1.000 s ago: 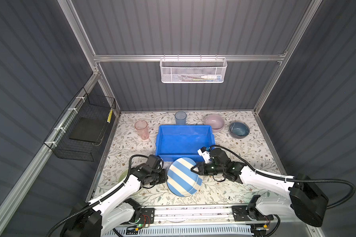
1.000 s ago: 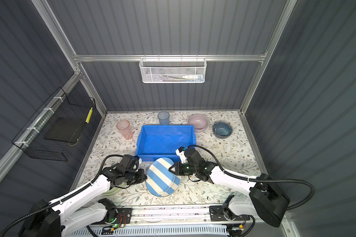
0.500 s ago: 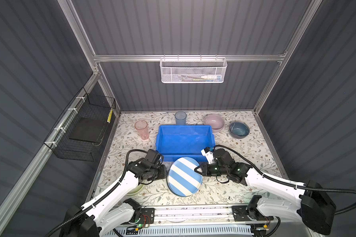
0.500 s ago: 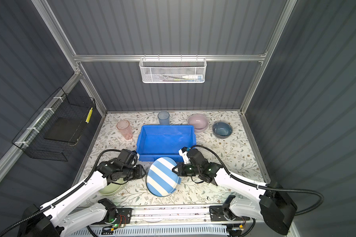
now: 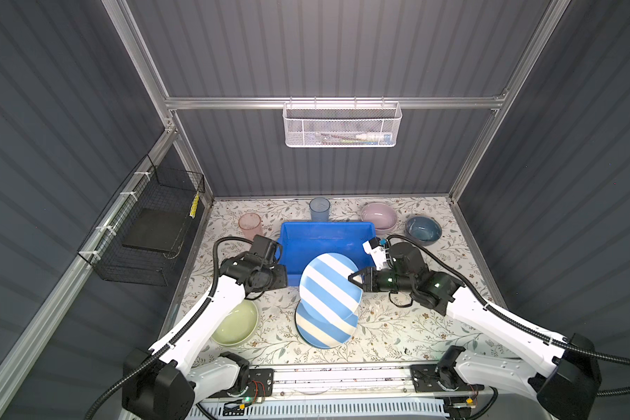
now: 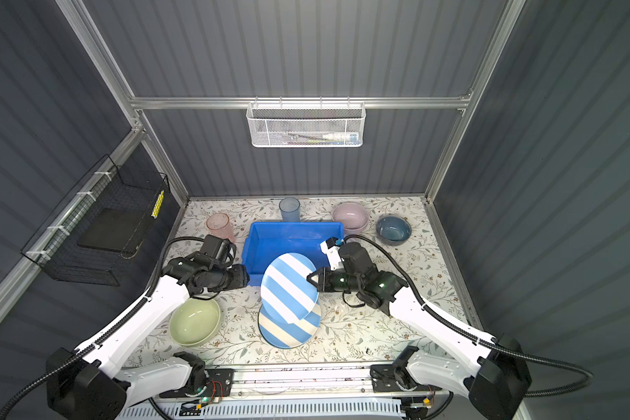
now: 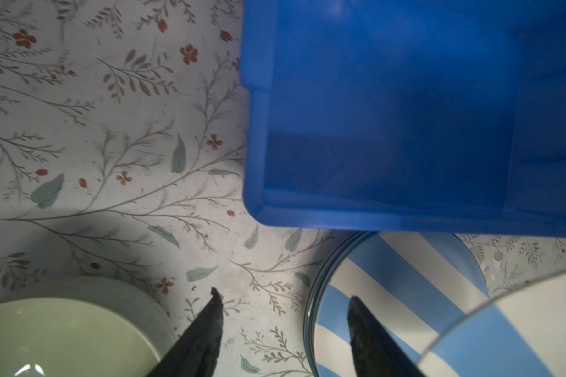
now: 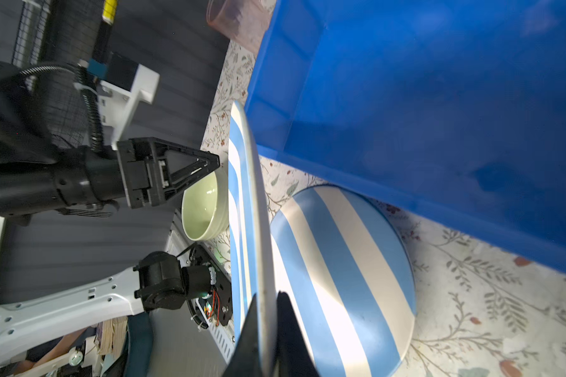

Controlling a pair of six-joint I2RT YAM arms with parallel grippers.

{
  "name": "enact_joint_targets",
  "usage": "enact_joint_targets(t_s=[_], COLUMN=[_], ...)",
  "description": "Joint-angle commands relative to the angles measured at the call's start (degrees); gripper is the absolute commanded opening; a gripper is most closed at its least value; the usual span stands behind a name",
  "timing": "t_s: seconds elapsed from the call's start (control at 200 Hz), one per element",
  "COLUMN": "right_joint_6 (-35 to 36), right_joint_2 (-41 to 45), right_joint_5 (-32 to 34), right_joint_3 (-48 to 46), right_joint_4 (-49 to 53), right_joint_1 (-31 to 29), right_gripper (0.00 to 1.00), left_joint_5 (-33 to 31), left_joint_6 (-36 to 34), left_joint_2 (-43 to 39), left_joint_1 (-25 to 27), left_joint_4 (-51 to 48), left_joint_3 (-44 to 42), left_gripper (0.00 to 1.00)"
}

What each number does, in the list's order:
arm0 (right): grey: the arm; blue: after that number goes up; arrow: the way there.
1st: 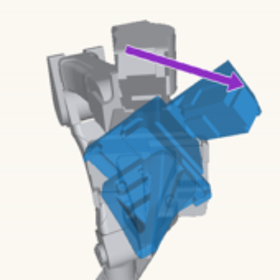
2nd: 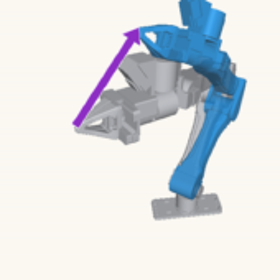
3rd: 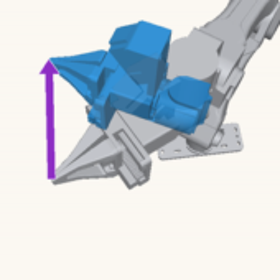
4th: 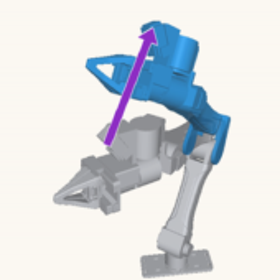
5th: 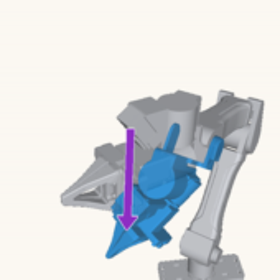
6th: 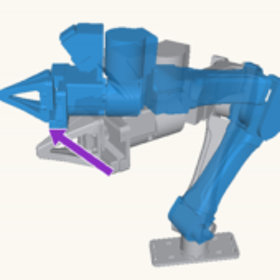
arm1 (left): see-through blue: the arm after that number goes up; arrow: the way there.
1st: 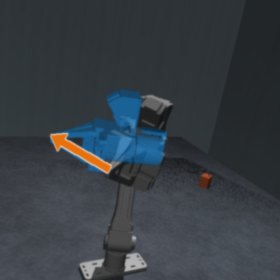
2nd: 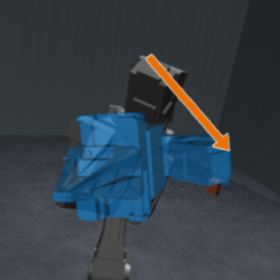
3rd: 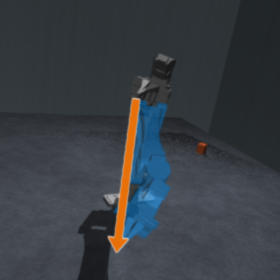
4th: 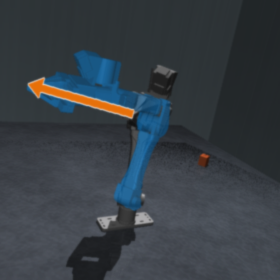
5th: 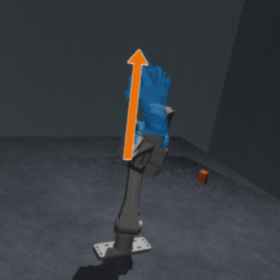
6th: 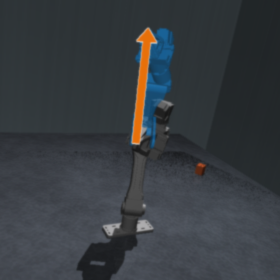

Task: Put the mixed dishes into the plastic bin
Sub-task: 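Lift the plate with the right gripper toward the bin while left releases, then lower the striped plate into the blue bin with the right gripper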

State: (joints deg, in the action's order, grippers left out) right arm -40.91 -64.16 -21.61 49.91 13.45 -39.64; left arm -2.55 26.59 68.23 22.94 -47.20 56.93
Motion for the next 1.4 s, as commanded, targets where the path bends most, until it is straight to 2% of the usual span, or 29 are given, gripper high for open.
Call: enact_joint_targets(t_s=[0.0,0.14,0.22,0.25,0.365,0.635,0.81,0.836,0.931,1.396], right_joint_6=[3.3,4.9,7.1,7.9,10.6,9.4,6.1,5.5,4.1,0.0], right_joint_2=[-2.1,-7.0,-10.5,-12.0,-17.3,-29.1,-36.5,-37.4,-40.4,-48.3], right_joint_5=[-0.2,0.9,1.7,4.1,4.6,3.4,2.9,0.6,0.2,-0.3], right_joint_3=[5.1,11.4,16.0,17.7,23.4,31.2,33.3,33.4,33.9,34.0], right_joint_4=[0.8,2.0,4.3,5.2,7.5,6.5,2.6,1.8,0.3,-4.8], right_joint_1=[3.1,6.7,7.3,7.5,8.0,8.8,8.6,8.7,8.4,6.1], right_gripper=[0.02,0.01,0.02,0.03,0.03,0.0,0.0,0.0,0.0,0.0], left_joint_5=[-0.8,1.3,3.8,4.9,8.8,15.5,16.5,16.4,16.2,20.1], left_joint_6=[-7.4,-11.4,-12.8,-13.0,-14.0,-16.5,-16.7,-16.8,-16.7,-16.7], left_joint_2=[1.7,6.5,9.3,10.3,13.3,18.6,20.9,21.2,22.1,23.7], left_joint_1=[-2.6,-5.1,-7.6,-8.6,-11.3,-12.1,-12.2,-12.2,-12.3,-12.3], left_joint_4=[-0.2,2.7,5.7,6.2,8.2,9.4,9.9,9.9,9.8,9.1], left_joint_3=[3.1,5.0,5.3,5.7,7.1,9.9,9.3,9.3,9.1,9.4], left_gripper=[0.62,0.61,0.57,0.56,0.51,0.45,0.4,0.4,0.38,0.33])
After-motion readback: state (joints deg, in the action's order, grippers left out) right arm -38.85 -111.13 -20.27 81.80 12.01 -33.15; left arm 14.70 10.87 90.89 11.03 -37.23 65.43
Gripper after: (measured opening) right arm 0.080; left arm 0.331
